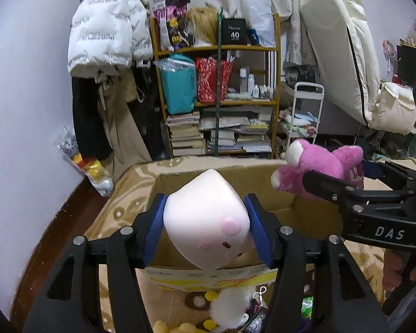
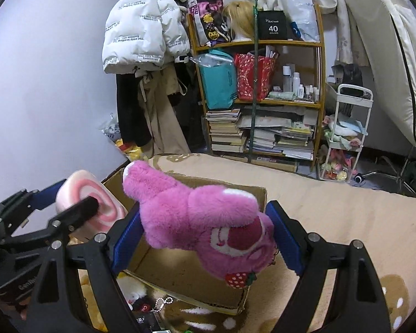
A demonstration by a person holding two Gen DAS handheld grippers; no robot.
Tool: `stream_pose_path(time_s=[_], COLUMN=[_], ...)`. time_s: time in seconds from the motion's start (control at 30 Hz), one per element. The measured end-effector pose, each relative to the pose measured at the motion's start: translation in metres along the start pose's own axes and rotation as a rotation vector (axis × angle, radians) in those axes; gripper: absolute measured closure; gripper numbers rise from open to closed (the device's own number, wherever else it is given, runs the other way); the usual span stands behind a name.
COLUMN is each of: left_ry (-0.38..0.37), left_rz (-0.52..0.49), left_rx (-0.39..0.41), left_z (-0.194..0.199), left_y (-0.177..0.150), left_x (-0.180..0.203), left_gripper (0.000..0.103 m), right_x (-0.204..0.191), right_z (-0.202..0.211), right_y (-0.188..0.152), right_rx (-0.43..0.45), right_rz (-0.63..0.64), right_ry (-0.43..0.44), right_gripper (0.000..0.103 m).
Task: Organize soft objects
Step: 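Lift both plushes and carry them over the open cardboard box, then open both tools to drop the plushes into the box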
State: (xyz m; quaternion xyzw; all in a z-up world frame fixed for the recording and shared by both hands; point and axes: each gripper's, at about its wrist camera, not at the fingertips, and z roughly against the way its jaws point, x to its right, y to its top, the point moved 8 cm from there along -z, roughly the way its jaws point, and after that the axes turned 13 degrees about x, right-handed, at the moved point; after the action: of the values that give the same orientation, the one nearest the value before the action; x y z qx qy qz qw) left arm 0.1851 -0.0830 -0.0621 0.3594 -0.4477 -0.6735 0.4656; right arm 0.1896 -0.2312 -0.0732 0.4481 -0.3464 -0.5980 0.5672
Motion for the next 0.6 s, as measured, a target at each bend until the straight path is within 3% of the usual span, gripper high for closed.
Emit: stream_pose_path(time_s=[0.13,0.3,0.6], left_ry=[0.017,0.049,0.093], left_rz=[-0.025,-0.049,-0.021], left_rx=[-0.027,-0.007,-0.035], left_z=[-0.005,0.000,0.008], left_y=[-0.009,-0.007,-0.010], left_x=[0.002,0.001,-0.013], left_gripper=[0.041,0.020,0.018], right_x=[0.001,0.003,0.005], right_z=[-0.005,-0.007,0.004], right_y=[-0.005,-0.008,-0.003], right_rx=[-0.017,-0.031,-0.009], right_rz=[-0.013,-0.032,-0.058], right_ry=[0.013,0.014,-0.004], right_gripper=[0.012,0.002,0.000])
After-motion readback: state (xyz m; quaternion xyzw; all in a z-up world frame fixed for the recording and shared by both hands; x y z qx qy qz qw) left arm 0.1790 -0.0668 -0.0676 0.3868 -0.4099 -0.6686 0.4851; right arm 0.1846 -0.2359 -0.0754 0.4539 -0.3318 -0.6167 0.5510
